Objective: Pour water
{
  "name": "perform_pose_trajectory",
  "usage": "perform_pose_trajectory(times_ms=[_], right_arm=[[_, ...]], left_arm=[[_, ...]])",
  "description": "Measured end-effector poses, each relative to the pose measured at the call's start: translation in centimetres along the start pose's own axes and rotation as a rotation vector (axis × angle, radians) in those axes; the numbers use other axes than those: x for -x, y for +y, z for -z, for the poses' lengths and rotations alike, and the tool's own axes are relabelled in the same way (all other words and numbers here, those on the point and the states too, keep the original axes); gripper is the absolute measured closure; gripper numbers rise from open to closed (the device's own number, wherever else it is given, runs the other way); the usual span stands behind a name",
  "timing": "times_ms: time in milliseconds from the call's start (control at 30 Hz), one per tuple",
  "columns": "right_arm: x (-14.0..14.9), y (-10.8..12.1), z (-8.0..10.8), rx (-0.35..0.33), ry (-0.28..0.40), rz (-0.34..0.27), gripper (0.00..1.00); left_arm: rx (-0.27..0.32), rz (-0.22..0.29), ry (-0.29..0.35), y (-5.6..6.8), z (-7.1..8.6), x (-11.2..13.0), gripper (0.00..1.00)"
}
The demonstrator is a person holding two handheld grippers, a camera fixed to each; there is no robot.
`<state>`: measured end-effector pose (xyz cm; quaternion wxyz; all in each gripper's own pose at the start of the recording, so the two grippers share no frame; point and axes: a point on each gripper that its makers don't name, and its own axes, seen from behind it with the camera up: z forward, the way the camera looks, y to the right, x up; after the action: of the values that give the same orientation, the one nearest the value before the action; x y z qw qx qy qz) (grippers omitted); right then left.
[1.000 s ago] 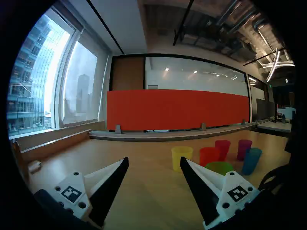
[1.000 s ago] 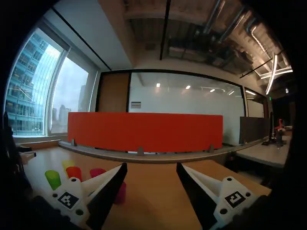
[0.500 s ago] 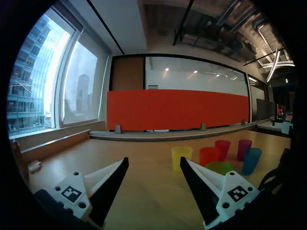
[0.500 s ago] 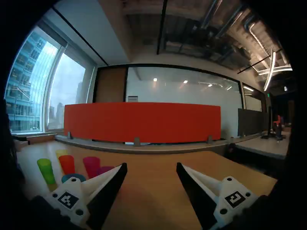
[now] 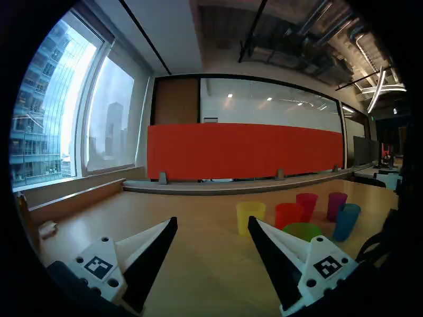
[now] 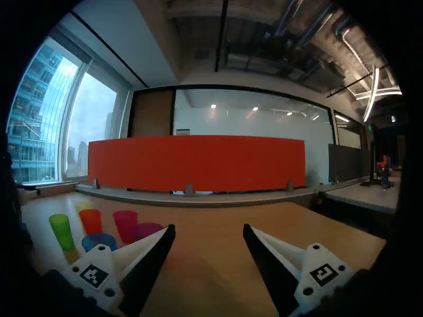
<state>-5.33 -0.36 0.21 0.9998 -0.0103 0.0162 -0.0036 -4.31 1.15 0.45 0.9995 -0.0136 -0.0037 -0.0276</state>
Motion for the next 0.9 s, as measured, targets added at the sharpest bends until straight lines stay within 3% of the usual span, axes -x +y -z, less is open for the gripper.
perform_pose_trajectory(times_ms=[900], right_arm=[[0.97, -0.29, -0.19, -0.008, -0.025, -0.007, 0.01]], left_arm=[[0.0, 0.0, 0.0, 0.0, 0.0, -0.03, 0.0]])
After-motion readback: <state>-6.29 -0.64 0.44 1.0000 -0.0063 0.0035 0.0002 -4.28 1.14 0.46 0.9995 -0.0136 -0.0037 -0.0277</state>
